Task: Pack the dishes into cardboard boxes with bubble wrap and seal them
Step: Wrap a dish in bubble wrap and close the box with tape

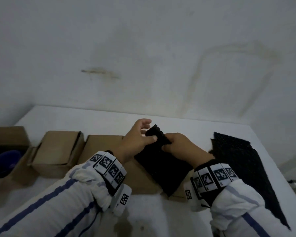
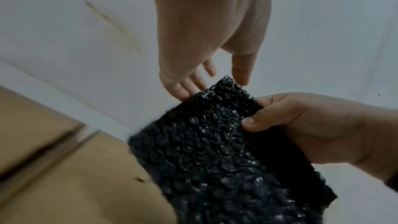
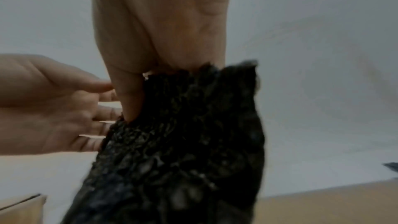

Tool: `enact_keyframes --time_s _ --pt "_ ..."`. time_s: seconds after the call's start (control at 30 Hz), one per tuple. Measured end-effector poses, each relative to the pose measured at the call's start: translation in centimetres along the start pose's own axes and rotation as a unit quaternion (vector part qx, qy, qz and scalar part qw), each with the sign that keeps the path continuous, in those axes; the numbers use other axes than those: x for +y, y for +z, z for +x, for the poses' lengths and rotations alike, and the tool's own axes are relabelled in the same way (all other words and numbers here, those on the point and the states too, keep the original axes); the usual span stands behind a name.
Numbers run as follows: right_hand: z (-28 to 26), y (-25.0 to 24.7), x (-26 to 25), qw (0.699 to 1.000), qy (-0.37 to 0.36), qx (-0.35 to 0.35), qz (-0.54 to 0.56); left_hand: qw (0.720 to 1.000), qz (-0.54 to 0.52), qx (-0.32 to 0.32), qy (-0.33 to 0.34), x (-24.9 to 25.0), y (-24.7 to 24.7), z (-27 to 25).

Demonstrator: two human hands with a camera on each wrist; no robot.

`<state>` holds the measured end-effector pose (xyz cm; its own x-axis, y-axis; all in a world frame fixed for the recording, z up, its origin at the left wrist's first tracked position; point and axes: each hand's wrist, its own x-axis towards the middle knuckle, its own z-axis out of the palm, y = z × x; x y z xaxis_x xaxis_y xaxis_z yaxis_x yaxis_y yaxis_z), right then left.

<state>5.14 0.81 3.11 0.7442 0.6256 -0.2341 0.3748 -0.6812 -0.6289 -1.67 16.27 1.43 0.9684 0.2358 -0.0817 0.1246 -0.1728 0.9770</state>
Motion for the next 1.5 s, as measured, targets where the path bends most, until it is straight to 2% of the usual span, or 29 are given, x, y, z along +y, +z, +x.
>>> enact_keyframes --time_s 0.1,0.17,0.27,0.37,0.43,0.5,0.57,0.63,0.7,0.77,0.83,0.87,0.9,0.97,1.0,1.07,1.13,1.23,1.3,1.5 --pt "1.6 1.8 -4.6 0.995 -0.027 -0.037 0.092 0.999 0.037 -0.036 -0.008 -0.8 -5.8 -1.4" --pt "2.8 3.4 -7.6 0.991 -0.057 -0.032 0.113 0.996 0.080 -0.032 -0.034 -1.7 -9.6 -2.6" --pt "4.4 6.4 -12.3 0.986 -0.097 -0.013 0.133 0.994 0.084 0.067 -0.033 -3.0 -15.0 -4.5" --pt "5.4 9.9 -17.1 0.967 -0.134 -0.106 0.188 0.981 0.069 0.180 -0.018 -4.3 -20.5 -6.7" --pt "6.2 12.7 -20.1 0.953 -0.145 -0.183 0.196 0.976 -0.040 0.212 -0.029 -4.9 -23.9 -8.2" --pt "7.3 15.7 -23.2 0.945 -0.155 -0.218 0.189 0.962 -0.123 0.239 -0.046 -5.0 -26.8 -9.6" --pt "8.6 18.5 -26.0 0.952 -0.164 -0.183 0.184 0.956 -0.182 0.224 -0.058 -5.5 -29.8 -10.7" --pt "9.5 20.9 -28.7 0.958 -0.161 -0.121 0.203 0.956 -0.244 0.153 -0.051 -6.2 -32.6 -11.9" --pt "10.4 22.8 -31.4 0.962 -0.154 -0.083 0.211 0.956 -0.244 0.146 -0.067 -7.2 -35.3 -13.1" --pt "11.7 24.6 -33.5 0.976 -0.157 -0.056 0.142 0.960 -0.163 0.203 -0.101 -7.9 -37.8 -14.0" --pt "13.0 26.4 -35.2 0.983 -0.179 -0.034 0.004 0.970 -0.006 0.203 -0.134 -8.9 -40.2 -14.4" --pt "13.4 27.2 -35.9 0.981 -0.191 -0.026 -0.036 0.967 0.100 0.195 -0.133 -9.6 -41.3 -14.5" --pt "13.8 27.9 -36.5 0.978 -0.200 -0.024 -0.055 0.956 0.150 0.207 -0.141 -10.3 -42.1 -14.4" --pt "14.3 29.3 -37.4 0.967 -0.233 -0.023 -0.097 0.936 0.204 0.239 -0.160 -12.2 -43.5 -14.2" --pt "14.7 30.0 -37.7 0.956 -0.259 -0.023 -0.135 0.928 0.234 0.230 -0.175 -13.1 -43.9 -14.1" --pt "15.2 31.2 -38.1 0.922 -0.299 -0.030 -0.246 0.926 0.265 0.173 -0.208 -14.3 -44.3 -13.8" --pt "15.3 32.0 -38.7 0.888 -0.300 -0.065 -0.343 0.927 0.284 0.130 -0.207 -14.2 -44.4 -13.9" --pt "14.9 32.3 -39.9 0.883 -0.261 -0.207 -0.331 0.941 0.255 0.121 -0.184 -13.8 -44.8 -14.2" --pt "15.2 32.2 -40.5 0.877 -0.230 -0.254 -0.337 0.946 0.247 0.111 -0.177 -13.7 -44.9 -14.2" --pt "16.6 33.6 -40.1 0.823 -0.153 -0.270 -0.476 0.942 0.249 0.080 -0.212 -13.7 -45.2 -13.4"
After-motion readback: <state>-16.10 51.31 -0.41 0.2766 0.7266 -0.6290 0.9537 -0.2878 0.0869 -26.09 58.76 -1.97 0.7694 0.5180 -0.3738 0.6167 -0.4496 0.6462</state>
